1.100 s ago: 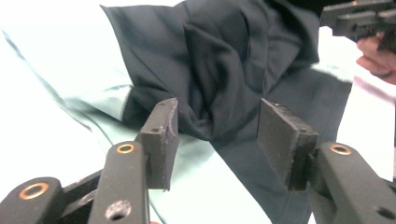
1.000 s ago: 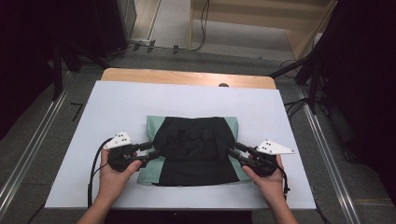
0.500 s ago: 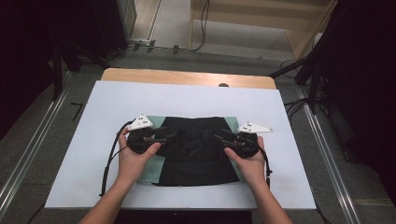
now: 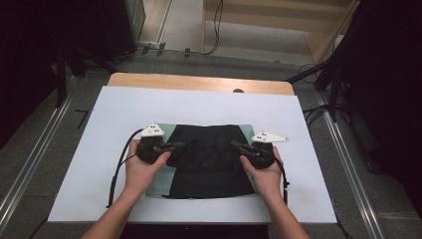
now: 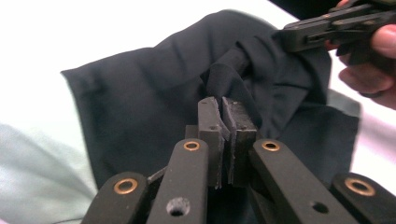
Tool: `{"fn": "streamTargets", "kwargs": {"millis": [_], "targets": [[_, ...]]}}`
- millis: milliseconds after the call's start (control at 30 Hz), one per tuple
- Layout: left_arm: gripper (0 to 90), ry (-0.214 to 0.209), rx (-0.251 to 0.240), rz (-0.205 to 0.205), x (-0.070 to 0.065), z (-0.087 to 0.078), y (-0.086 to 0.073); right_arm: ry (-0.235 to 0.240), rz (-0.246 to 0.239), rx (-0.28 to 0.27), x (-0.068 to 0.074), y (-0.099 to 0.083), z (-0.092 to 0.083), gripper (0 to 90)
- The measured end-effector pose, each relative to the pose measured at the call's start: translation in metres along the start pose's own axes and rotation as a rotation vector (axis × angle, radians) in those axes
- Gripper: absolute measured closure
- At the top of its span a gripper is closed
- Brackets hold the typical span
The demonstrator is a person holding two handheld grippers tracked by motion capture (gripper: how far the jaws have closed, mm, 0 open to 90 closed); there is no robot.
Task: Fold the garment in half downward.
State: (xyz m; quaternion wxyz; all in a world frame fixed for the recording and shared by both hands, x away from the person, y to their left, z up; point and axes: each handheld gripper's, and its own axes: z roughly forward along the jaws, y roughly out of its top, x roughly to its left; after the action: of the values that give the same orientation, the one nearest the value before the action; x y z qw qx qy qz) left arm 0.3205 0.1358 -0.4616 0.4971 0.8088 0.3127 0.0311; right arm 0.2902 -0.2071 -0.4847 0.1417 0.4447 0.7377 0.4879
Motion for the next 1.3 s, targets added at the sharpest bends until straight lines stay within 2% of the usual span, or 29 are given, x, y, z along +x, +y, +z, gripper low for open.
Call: {"fn": "streamTargets", "kwargs": {"millis": [133, 267, 467, 600, 667, 767, 833, 933, 1000, 1133, 1233, 1300], "targets": [[86.9, -0.050, -0.035, 0.039, -0.009, -0.012, -0.008, 0.019, -0.046, -0.036, 0.006, -0.004, -0.013, 86.9], [86.8, -0.073, -0.038, 0.072, -0.017, -0.022, -0.023, 0.034, -0.088, -0.058, 0.010, -0.014, -0.027, 86.9], [86.8, -0.084, -0.016, 0.073, -0.024, -0.030, -0.045, 0.053, -0.122, -0.039, 0.016, -0.035, -0.041, 86.9], [86.7, -0.101, 0.015, 0.084, -0.032, -0.030, -0.058, 0.060, -0.119, -0.022, 0.016, -0.048, -0.046, 86.9], [86.7, -0.103, 0.029, 0.091, -0.036, -0.030, -0.063, 0.068, -0.102, -0.015, 0.016, -0.055, -0.047, 86.8], [86.5, -0.103, 0.066, 0.108, -0.041, -0.030, -0.070, 0.075, -0.112, 0.005, 0.017, -0.063, -0.049, 86.6], [84.5, -0.120, 0.090, 0.100, -0.042, -0.029, -0.074, 0.081, -0.109, 0.019, 0.018, -0.067, -0.049, 85.5], [72.2, -0.127, 0.067, 0.102, -0.043, -0.034, -0.078, 0.096, -0.081, 0.011, 0.016, -0.070, -0.055, 76.6], [64.0, -0.126, 0.019, 0.095, -0.043, -0.041, -0.077, 0.096, -0.071, -0.019, 0.016, -0.069, -0.062, 68.2], [60.4, -0.093, -0.058, 0.040, -0.039, -0.046, -0.070, 0.077, -0.056, -0.065, 0.014, -0.066, -0.073, 65.7], [60.8, -0.065, -0.042, 0.021, -0.040, -0.035, -0.067, 0.078, -0.030, -0.077, 0.014, -0.063, -0.070, 66.3], [62.4, -0.050, -0.001, 0.038, -0.043, -0.025, -0.068, 0.074, -0.028, -0.062, 0.016, -0.062, -0.063, 68.8]]}}
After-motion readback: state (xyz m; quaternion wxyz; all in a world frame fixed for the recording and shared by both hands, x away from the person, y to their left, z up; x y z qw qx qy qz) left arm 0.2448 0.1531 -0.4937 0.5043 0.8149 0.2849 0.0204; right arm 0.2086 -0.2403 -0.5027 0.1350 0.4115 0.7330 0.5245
